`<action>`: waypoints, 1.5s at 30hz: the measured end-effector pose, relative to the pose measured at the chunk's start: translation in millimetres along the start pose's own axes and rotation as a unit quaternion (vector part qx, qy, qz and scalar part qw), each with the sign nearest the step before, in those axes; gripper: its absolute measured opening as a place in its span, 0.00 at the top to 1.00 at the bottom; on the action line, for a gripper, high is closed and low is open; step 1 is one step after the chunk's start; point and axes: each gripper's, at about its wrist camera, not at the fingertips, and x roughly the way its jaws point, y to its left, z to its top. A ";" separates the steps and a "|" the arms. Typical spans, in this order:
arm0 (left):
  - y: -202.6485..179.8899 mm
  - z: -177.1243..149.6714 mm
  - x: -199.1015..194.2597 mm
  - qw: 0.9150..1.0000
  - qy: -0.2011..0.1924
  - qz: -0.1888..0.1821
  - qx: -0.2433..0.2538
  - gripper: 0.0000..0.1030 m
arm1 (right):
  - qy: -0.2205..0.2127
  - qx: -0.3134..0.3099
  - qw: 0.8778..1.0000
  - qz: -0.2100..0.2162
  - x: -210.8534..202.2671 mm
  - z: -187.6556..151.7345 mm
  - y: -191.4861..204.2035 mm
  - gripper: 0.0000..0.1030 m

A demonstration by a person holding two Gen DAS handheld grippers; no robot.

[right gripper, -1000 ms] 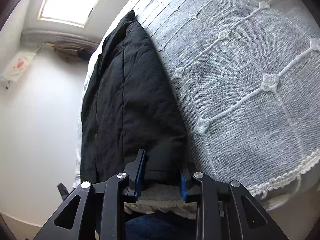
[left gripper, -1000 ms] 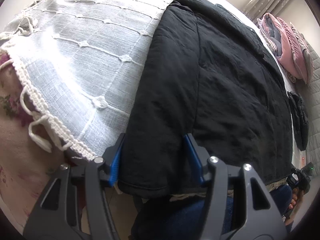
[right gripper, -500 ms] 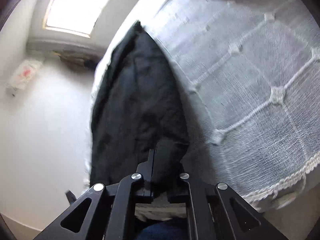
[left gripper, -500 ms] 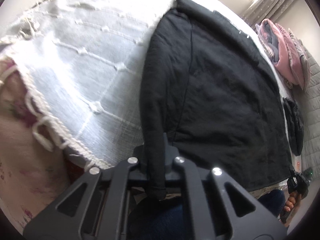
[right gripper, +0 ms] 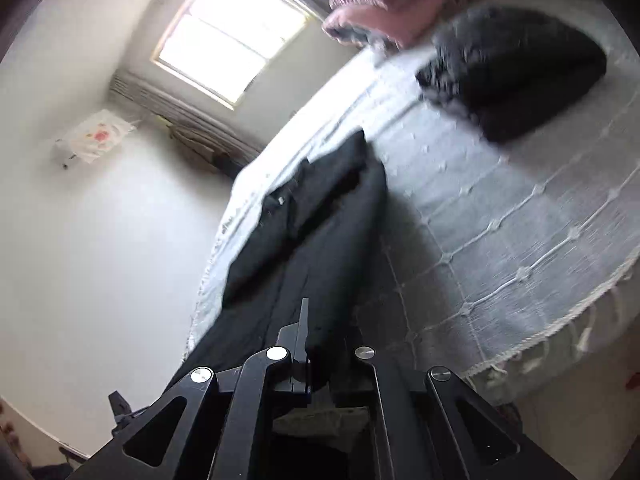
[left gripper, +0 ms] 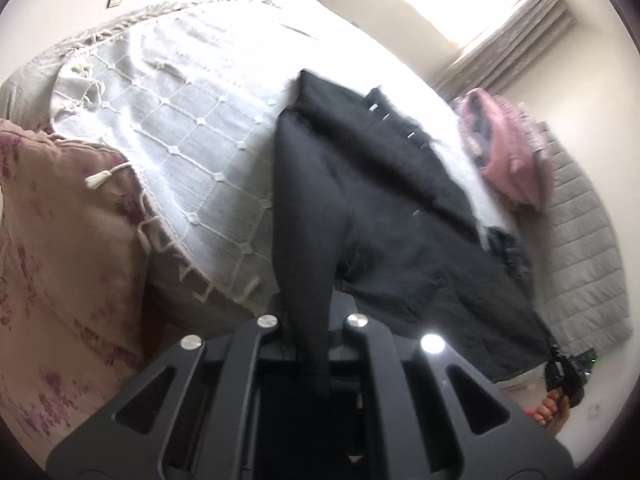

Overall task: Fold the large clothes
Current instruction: 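Lift the hem with both grippers and fold it toward the collar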

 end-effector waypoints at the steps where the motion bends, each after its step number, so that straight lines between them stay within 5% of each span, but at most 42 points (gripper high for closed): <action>1: 1.7 -2.3 -6.7 1.000 -0.002 -0.006 -0.004 0.93 | -0.012 -0.007 1.000 0.002 -14.4 -0.8 4.0 0.96; 8: 3.2 -9.4 16.7 0.999 0.012 0.043 -0.011 0.93 | -0.020 -0.021 1.000 0.001 -21.9 8.6 10.8 0.96; 12: -13.2 5.0 14.6 1.000 -0.010 0.023 -0.007 0.93 | -0.013 -0.024 1.000 0.014 -5.1 11.9 14.5 0.96; 16: -30.6 41.8 4.9 0.998 -0.056 -0.010 -0.007 0.93 | -0.049 -0.050 0.997 0.043 -1.2 31.9 30.4 0.96; 24: -67.6 163.1 72.9 0.995 -0.082 -0.022 -0.045 0.93 | -0.078 -0.022 0.994 0.074 64.8 119.8 31.7 0.96; 30: -97.0 299.2 203.5 0.995 -0.044 0.020 -0.086 0.90 | -0.066 -0.006 0.997 0.031 187.6 222.2 44.4 0.95; 32: -100.0 345.6 257.3 0.995 -0.023 -0.007 -0.097 0.83 | -0.064 0.018 0.998 0.013 242.6 264.5 46.1 0.95; 34: -99.3 372.1 304.4 0.995 0.018 -0.025 -0.097 0.64 | -0.065 0.052 0.996 -0.024 300.1 303.1 43.3 0.91; 37: -73.1 372.0 347.3 0.989 0.045 -0.016 -0.141 0.63 | -0.044 0.067 0.990 -0.120 362.7 329.8 30.6 0.85; 40: -46.7 350.4 354.6 0.990 0.051 -0.009 -0.127 0.58 | -0.024 0.070 0.992 -0.100 383.4 315.9 11.3 0.77; 45: -11.8 329.9 353.8 0.992 0.059 0.039 -0.104 0.57 | -0.006 0.028 0.989 -0.142 380.6 295.5 -26.4 0.73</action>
